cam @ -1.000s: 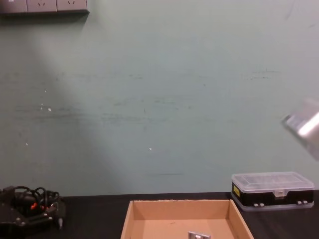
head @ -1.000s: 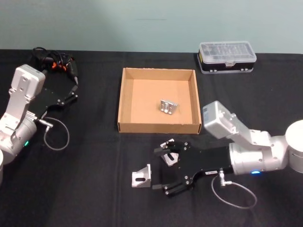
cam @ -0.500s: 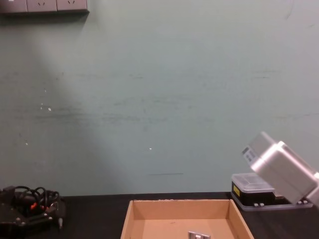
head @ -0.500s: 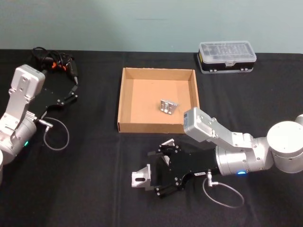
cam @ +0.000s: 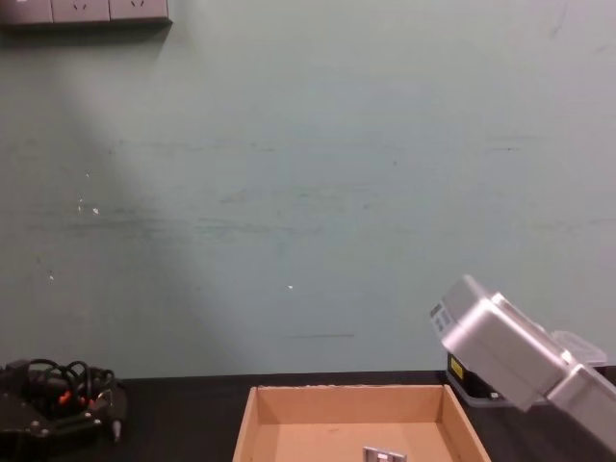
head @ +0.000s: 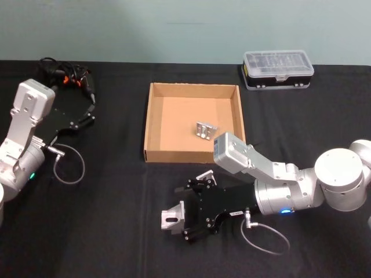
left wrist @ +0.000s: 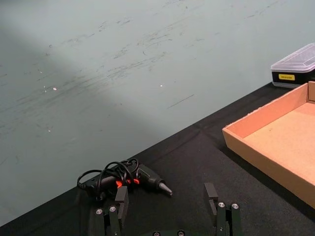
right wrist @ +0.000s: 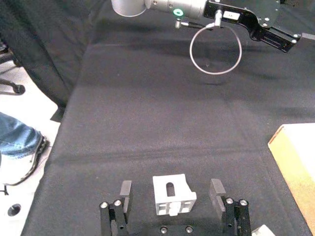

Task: Use one hand to pick up the angle iron from the table and place it into the box.

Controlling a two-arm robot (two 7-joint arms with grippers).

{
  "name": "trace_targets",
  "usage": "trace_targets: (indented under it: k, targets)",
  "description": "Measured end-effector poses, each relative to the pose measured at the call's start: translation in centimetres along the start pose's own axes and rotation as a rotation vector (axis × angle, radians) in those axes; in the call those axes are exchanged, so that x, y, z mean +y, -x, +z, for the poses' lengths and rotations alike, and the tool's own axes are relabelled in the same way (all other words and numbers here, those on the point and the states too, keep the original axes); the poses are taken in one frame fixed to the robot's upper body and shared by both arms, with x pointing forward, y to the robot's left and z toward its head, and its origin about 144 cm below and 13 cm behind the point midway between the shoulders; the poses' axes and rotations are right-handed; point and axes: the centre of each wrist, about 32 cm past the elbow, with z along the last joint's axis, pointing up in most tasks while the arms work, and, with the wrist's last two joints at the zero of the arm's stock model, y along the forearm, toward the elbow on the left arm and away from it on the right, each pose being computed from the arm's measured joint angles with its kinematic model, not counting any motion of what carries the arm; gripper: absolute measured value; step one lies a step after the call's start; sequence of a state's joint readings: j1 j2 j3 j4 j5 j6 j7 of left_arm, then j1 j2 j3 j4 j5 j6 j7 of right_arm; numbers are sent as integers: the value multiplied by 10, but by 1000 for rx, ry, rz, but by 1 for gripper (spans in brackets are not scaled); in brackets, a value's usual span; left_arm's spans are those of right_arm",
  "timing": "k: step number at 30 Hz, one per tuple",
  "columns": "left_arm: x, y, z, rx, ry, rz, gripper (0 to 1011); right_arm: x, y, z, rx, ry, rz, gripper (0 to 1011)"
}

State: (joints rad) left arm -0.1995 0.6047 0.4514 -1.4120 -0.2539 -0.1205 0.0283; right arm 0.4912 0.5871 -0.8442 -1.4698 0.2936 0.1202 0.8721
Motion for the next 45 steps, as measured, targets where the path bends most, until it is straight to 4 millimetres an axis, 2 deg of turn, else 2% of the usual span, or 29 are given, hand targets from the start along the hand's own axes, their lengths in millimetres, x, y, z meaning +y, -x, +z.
trace_targets:
  k: [16,21,35,41,45]
  targets:
    - [0,0,0,0,0,0,1000,4,-3,-4,21,21,-7,984]
    - [0,0,0,0,0,0,1000,5,-3,-4,27,21,-15,888]
    - [0,0,0,0,0,0,1000,6,-2,-6,48,13,-21,462]
    - [0,0,0,0,0,0,1000,5,-1,-5,53,-3,-18,456]
    - [0,0,0,0,0,0,1000,-3,-4,5,49,-47,-21,456]
